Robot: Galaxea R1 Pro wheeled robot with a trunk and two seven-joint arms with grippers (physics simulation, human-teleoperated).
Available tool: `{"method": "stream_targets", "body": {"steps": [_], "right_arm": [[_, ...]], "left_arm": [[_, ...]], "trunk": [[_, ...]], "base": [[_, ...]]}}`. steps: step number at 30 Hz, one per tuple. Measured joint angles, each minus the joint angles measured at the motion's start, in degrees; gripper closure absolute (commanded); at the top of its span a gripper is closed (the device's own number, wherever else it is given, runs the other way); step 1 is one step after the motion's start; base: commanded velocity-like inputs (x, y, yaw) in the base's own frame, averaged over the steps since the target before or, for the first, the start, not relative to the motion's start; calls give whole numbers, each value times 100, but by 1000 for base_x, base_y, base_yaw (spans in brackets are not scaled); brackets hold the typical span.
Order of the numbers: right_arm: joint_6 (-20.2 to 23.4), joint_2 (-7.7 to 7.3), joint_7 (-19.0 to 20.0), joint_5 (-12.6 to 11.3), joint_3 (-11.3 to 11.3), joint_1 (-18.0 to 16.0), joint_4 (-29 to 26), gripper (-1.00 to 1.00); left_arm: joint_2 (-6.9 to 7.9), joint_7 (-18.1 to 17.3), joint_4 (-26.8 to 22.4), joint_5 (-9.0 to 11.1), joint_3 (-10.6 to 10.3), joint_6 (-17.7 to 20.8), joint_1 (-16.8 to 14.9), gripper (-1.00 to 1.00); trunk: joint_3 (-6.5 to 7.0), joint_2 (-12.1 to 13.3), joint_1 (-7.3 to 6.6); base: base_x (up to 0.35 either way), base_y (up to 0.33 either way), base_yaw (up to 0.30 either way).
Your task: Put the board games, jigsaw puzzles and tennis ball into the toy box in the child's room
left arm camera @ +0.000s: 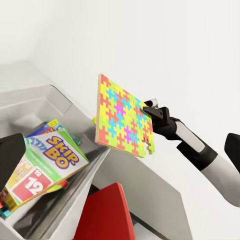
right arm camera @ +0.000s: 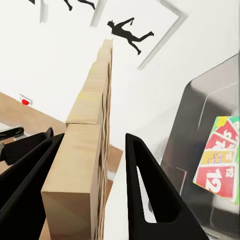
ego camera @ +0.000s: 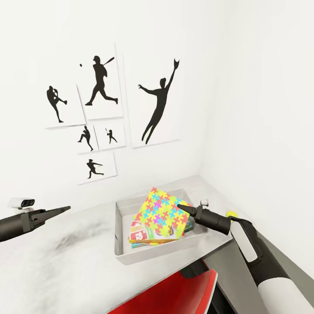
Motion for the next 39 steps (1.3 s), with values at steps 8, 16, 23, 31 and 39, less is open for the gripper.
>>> {"method": "stream_targets", "body": {"steps": [8, 16, 23, 31, 39], "right_arm": [[0, -1, 0, 0, 0, -1, 0, 100], [0, -1, 0, 0, 0, -1, 0, 100], [-3, -1, -16, 0, 0, 0, 4, 100], [-14, 3, -61, 3, 0, -1, 11, 100], [38, 66, -765, 32, -9, -44, 235, 100]], "left_arm": [[1, 0, 0, 0, -2, 0, 0, -100], [-4, 0, 1, 2, -3, 0, 0, -100], [-4, 0, -1, 3, -2, 0, 0, -100], [-6, 0, 1, 3, -5, 0, 0, -100], [-13, 0, 2, 17, -11, -7, 0, -100]], "trunk": [[0, 0, 1], [0, 0, 1], [0, 0, 1], [0, 0, 1], [0, 1, 2]], "base": [[28, 0, 0], [1, 0, 0], [0, 0, 0], [0, 0, 0], [0, 0, 0]]}}
